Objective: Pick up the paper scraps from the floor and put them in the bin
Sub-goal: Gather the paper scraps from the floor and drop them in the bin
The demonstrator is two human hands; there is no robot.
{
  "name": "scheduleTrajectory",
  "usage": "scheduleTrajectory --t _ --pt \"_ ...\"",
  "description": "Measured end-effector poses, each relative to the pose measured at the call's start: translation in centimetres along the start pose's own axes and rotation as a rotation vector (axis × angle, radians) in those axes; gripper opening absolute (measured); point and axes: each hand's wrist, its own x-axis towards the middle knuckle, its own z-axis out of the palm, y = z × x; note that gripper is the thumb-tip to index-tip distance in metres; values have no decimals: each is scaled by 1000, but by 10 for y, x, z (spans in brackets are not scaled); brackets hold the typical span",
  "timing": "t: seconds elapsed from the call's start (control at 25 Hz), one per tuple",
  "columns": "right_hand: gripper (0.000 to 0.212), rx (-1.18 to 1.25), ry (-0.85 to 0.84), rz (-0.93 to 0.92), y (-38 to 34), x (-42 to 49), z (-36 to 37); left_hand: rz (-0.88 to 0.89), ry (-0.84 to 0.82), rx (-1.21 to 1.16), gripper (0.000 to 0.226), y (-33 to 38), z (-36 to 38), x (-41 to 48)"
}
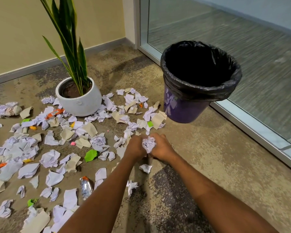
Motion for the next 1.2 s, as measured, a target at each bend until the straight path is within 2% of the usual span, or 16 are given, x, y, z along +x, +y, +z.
scheduleTrajectory --t 0.12,0.28,0.44,0.72,0.92,1.08,1.2 --pt "66 288 0 67 -7 -1 -4 -105 6 -220 62 5 -2 -2" --pt "74 620 -46 167 -11 -4 -19 -106 38 -375 61 14 -10 -4" --pt "77 819 -13 122 -27 -6 -42 -87 32 -529 65 36 -32 -6" --pt "71 926 75 -100 -93 -19 -109 71 75 -728 62 95 -95 -12" --pt "65 972 174 -217 -135 -38 -171 155 117 -768 63 160 -136 -12" --pt "56 982 263 -228 -146 -39 -220 216 89 -747 63 211 -146 3" --pt "46 1045 289 -172 -143 -30 -250 195 14 -755 46 241 -146 17"
